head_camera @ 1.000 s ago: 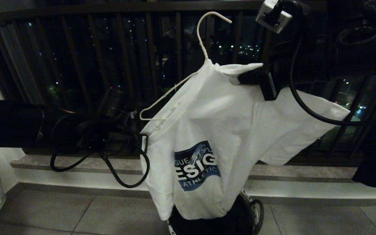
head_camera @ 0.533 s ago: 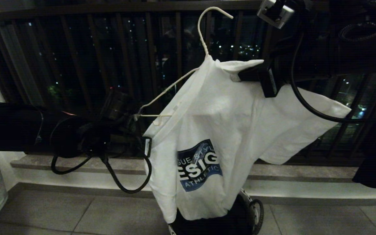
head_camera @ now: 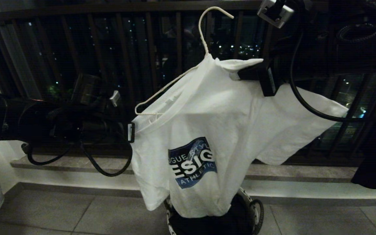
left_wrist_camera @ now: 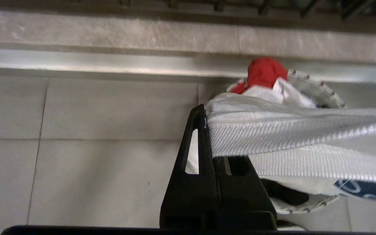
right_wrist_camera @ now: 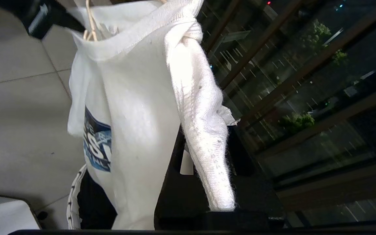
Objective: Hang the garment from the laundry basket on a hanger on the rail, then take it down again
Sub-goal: Hang the clothes on the clothes rack
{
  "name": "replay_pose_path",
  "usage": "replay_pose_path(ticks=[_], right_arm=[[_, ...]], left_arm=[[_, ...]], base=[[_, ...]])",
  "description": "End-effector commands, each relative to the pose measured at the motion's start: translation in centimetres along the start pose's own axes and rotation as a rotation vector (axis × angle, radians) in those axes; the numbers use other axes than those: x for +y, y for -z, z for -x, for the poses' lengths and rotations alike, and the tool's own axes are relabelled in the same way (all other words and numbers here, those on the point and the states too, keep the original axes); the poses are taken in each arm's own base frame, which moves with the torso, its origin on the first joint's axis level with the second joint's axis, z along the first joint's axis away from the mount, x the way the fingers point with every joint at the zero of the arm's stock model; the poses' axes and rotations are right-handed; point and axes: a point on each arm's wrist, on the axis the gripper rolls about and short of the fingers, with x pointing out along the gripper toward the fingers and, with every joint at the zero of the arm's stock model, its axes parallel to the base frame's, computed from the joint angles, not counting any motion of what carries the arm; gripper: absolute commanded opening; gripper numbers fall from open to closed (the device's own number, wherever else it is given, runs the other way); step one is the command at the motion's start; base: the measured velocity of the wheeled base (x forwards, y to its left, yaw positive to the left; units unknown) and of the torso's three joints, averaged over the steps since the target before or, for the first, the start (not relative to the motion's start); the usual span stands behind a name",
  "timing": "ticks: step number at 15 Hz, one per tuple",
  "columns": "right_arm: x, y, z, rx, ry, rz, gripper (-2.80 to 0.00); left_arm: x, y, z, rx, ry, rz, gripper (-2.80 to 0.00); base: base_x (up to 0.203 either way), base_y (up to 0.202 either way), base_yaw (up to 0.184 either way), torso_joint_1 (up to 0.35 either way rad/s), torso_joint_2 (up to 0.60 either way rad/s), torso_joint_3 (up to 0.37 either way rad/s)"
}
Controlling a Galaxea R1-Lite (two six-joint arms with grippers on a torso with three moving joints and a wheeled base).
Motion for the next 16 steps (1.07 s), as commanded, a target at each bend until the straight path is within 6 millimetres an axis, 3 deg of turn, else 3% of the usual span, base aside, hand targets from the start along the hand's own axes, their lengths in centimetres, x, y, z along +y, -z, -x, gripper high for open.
replay_pose_path(ticks=[1, 6, 11, 16], right_arm=[[0.0, 0.1, -0.1, 0.003, -0.003, 0.002, -2.80], [-0.1, 0.6, -0.5, 0.023, -0.001, -0.004, -2.80], [0.7, 2.5, -1.4, 0.093, -0.039, -0.014, -2.80], [1.1, 2.9, -2.6, 0.098, -0.080, -0.017, -2.80]], left_arm=[[1.1, -0.7, 0.4, -0.023, -0.016, 0.022, -2.80], [2.5, -1.7, 0.9, -0.056, -0.042, 0.049, -2.80], [2.3, -2.9, 2.6, -0.120, -0.028, 0.054, -2.80], [1.8, -4.9, 2.2, -0.172, -0.012, 0.042, -2.80]], base=[[0.000, 0.000, 0.000, 0.000, 0.00, 0.000], [0.000, 0.000, 0.000, 0.000, 0.00, 0.000], [0.000, 0.000, 0.000, 0.000, 0.00, 0.000], [0.000, 0.000, 0.000, 0.000, 0.00, 0.000]])
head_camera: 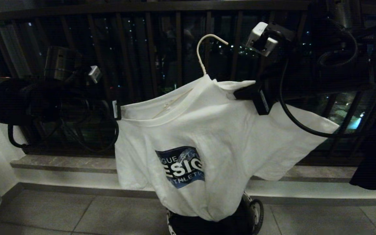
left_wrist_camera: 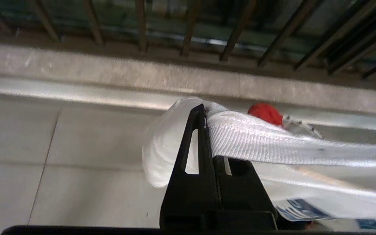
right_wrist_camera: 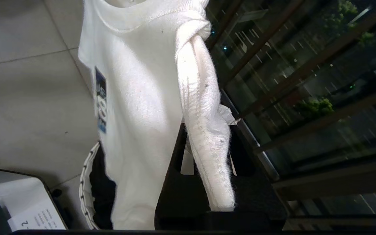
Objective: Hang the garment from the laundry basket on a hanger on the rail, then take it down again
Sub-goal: Hang the clothes on the clothes rack
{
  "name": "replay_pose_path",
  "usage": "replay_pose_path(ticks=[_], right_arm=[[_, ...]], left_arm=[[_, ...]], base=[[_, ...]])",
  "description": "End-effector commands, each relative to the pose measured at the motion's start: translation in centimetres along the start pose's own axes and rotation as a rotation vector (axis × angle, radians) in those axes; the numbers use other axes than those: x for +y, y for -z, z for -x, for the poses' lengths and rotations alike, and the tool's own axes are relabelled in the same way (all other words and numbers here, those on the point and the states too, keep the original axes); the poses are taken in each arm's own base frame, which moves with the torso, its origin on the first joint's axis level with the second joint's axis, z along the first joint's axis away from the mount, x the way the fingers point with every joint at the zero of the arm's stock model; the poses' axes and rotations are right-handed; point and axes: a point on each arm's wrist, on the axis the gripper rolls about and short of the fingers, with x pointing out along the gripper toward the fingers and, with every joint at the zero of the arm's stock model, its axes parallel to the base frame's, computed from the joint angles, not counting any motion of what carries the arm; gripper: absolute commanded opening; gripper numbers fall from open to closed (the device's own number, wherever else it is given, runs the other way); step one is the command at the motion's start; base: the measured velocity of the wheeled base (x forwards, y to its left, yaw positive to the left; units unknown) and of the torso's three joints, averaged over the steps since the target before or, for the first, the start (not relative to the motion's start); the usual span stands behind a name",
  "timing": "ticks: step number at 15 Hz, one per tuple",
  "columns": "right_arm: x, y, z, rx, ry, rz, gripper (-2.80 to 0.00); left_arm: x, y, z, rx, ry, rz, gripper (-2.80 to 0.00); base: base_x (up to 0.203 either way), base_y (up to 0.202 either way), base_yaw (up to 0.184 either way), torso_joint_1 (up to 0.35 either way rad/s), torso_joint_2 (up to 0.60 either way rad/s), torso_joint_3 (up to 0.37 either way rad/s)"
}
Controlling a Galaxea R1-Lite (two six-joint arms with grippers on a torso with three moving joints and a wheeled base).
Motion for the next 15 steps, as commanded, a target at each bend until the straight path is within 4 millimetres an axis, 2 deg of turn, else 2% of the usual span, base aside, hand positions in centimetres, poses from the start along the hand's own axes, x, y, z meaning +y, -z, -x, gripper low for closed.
replay_pose_path(ticks=[1, 5, 7, 10, 13, 15], right_arm=[[0.2, 0.3, -0.9, 0.007, -0.021, 0.001, -2.80], [-0.1, -0.1, -2.0, -0.068, -0.025, -0.054, -2.80], [0.0, -0.4, -2.2, -0.106, -0.050, -0.102, -2.80], [0.2, 0.5, -2.8, -0.111, -0.070, -0.115, -2.80], [0.3, 1.0, -3.2, -0.171, -0.073, -0.203, -2.80], [0.8, 2.0, -3.3, -0.193, -0.079, -0.215, -2.80]], left_arm=[[-0.8, -1.1, -0.1, -0.031, 0.022, -0.024, -2.80], [-3.9, -2.7, 1.1, -0.030, 0.096, -0.070, -2.80], [-4.8, -4.3, 0.8, -0.070, 0.117, -0.070, -2.80], [-6.1, -7.0, 0.2, -0.152, 0.137, -0.058, -2.80], [-7.9, -7.4, 0.1, -0.220, 0.187, -0.073, -2.80], [-9.1, -7.0, 0.4, -0.210, 0.221, -0.085, -2.80]], base=[[0.000, 0.000, 0.000, 0.000, 0.00, 0.000], [0.000, 0.000, 0.000, 0.000, 0.00, 0.000], [0.000, 0.000, 0.000, 0.000, 0.00, 0.000], [0.000, 0.000, 0.000, 0.000, 0.00, 0.000], [0.000, 0.000, 0.000, 0.000, 0.00, 0.000], [0.000, 0.000, 0.000, 0.000, 0.00, 0.000]])
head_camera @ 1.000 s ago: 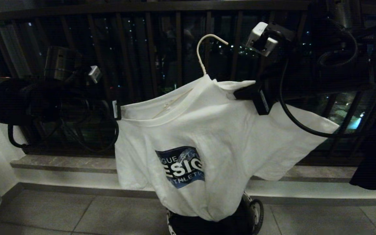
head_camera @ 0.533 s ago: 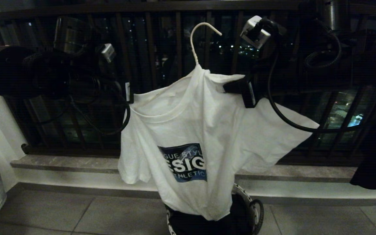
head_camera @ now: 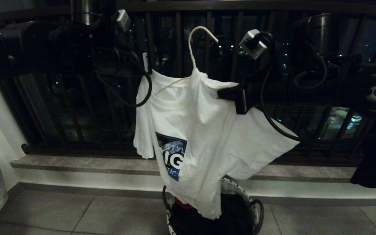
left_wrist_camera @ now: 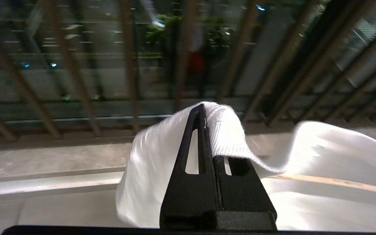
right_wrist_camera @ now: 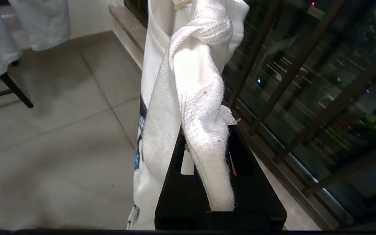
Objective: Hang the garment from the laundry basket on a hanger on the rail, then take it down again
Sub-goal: Hang the clothes on the clothes rack
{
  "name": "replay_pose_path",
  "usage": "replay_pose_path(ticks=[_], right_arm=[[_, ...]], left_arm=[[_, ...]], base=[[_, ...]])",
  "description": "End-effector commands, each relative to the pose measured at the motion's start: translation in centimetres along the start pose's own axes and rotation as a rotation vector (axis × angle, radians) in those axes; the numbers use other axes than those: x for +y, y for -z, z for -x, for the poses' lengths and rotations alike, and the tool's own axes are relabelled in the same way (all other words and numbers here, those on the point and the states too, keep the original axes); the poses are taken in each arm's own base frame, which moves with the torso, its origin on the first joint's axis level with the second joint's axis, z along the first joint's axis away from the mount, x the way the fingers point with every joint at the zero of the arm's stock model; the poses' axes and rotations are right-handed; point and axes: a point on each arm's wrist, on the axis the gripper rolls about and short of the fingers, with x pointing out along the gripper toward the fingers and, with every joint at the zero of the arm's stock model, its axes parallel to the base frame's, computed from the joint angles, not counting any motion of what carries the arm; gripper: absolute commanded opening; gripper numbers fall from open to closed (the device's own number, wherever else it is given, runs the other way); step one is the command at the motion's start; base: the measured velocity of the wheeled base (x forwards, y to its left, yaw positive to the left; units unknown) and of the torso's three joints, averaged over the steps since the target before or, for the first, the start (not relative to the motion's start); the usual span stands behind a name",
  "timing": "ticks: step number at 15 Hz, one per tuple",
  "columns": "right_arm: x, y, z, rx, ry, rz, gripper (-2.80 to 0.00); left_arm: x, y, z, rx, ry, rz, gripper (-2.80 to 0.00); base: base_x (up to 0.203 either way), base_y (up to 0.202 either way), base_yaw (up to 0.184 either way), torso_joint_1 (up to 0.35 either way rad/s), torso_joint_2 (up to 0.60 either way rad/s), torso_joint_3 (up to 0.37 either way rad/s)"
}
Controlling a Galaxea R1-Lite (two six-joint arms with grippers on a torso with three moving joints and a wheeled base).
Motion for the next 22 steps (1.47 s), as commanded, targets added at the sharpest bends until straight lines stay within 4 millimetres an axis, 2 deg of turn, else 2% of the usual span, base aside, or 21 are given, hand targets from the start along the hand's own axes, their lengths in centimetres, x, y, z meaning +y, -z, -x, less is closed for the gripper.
replay_pose_path(ticks=[1, 4, 8, 12, 19, 22], right_arm=[[0.2, 0.6, 0.3, -0.032, -0.001, 0.000, -2.80], [0.8, 0.7, 1.6, -0.071, -0.018, -0.074, -2.80], [1.9, 0.8, 4.1, -0.075, -0.066, -0.168, -2.80], [2.8, 1.0, 6.1, -0.115, -0.071, -0.244, -2.80], [3.5, 3.8, 6.0, -0.175, -0.166, -0.289, -2.80], [3.7, 4.8, 5.9, -0.162, -0.177, -0.303, -2.80]], left_arm=[[-1.5, 0.6, -0.2, 0.016, 0.041, -0.004, -2.80], [-3.9, 1.0, 0.5, 0.022, 0.109, -0.011, -2.80], [-5.0, 1.0, 2.0, 0.037, 0.199, -0.021, -2.80], [-6.5, 0.5, 4.6, 0.027, 0.300, -0.026, -2.80], [-9.1, 0.5, 6.8, 0.028, 0.389, -0.009, -2.80], [-9.2, 1.2, 7.1, 0.054, 0.394, -0.006, -2.80]], base=[[0.000, 0.000, 0.000, 0.000, 0.00, 0.000], [0.000, 0.000, 0.000, 0.000, 0.00, 0.000], [0.000, 0.000, 0.000, 0.000, 0.00, 0.000], [0.000, 0.000, 0.000, 0.000, 0.00, 0.000], [0.000, 0.000, 0.000, 0.000, 0.00, 0.000], [0.000, 0.000, 0.000, 0.000, 0.00, 0.000]])
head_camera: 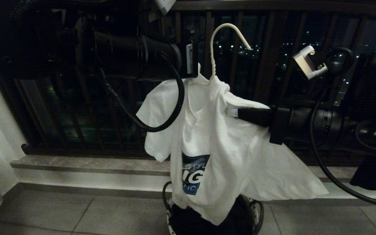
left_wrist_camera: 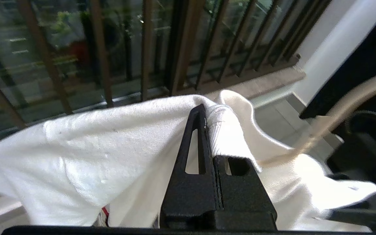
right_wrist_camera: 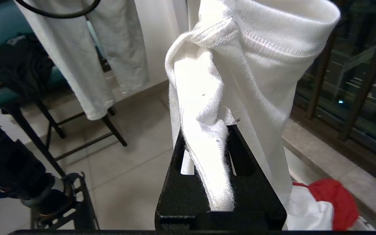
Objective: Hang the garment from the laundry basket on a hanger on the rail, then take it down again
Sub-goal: Hang the clothes on the clothes rack
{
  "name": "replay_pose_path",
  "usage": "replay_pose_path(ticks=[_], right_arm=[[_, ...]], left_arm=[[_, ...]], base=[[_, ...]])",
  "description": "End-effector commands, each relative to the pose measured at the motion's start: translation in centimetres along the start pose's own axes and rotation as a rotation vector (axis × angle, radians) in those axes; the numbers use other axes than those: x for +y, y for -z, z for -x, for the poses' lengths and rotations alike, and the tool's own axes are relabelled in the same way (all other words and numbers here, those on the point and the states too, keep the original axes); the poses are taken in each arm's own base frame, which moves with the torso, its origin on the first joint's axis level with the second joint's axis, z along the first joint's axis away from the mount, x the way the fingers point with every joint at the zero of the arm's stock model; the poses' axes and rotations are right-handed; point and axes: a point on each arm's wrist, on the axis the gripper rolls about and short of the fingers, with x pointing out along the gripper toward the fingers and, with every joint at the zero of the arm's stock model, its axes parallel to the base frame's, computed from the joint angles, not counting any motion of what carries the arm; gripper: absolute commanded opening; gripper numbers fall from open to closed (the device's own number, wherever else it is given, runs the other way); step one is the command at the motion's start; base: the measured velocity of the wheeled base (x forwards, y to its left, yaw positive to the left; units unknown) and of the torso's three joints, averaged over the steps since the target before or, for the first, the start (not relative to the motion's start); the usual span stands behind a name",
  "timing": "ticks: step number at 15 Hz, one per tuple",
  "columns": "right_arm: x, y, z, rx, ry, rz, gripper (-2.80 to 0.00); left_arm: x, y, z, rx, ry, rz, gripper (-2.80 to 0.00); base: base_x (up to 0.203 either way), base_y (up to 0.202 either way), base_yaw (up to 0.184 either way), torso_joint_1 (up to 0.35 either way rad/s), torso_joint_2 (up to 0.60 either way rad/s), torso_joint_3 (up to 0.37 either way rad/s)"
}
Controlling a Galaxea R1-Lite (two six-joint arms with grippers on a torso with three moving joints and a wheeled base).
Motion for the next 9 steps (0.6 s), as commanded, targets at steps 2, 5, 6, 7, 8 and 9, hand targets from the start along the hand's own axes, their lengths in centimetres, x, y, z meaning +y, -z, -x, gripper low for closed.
replay_pose_path(ticks=[2, 5, 6, 7, 8, 9], right_arm=[[0.4, 0.3, -0.2, -0.007, -0.021, -0.016, -2.80], [0.4, 0.7, -0.4, 0.005, -0.025, -0.023, -2.80], [0.5, 0.7, -0.3, 0.005, -0.028, -0.023, -2.80], [1.0, 0.3, 0.1, -0.009, -0.036, -0.014, -2.80], [1.5, 0.1, 0.2, -0.018, -0.045, -0.007, -2.80], [1.6, 0.0, 0.4, -0.021, -0.047, -0.007, -2.80]], left_arm=[[-0.2, 0.6, 0.7, 0.022, 0.005, 0.031, -2.80], [-0.6, 1.1, 1.4, 0.043, 0.016, 0.049, -2.80], [-0.8, 1.4, 1.6, 0.052, 0.023, 0.049, -2.80], [-1.0, 1.8, 1.9, 0.067, 0.026, 0.049, -2.80], [-1.3, 2.0, 2.3, 0.073, 0.031, 0.051, -2.80], [-1.7, 2.1, 2.7, 0.073, 0.040, 0.074, -2.80]], base=[[0.000, 0.000, 0.000, 0.000, 0.00, 0.000], [0.000, 0.000, 0.000, 0.000, 0.00, 0.000], [0.000, 0.000, 0.000, 0.000, 0.00, 0.000], [0.000, 0.000, 0.000, 0.000, 0.00, 0.000], [0.000, 0.000, 0.000, 0.000, 0.00, 0.000], [0.000, 0.000, 0.000, 0.000, 0.00, 0.000]])
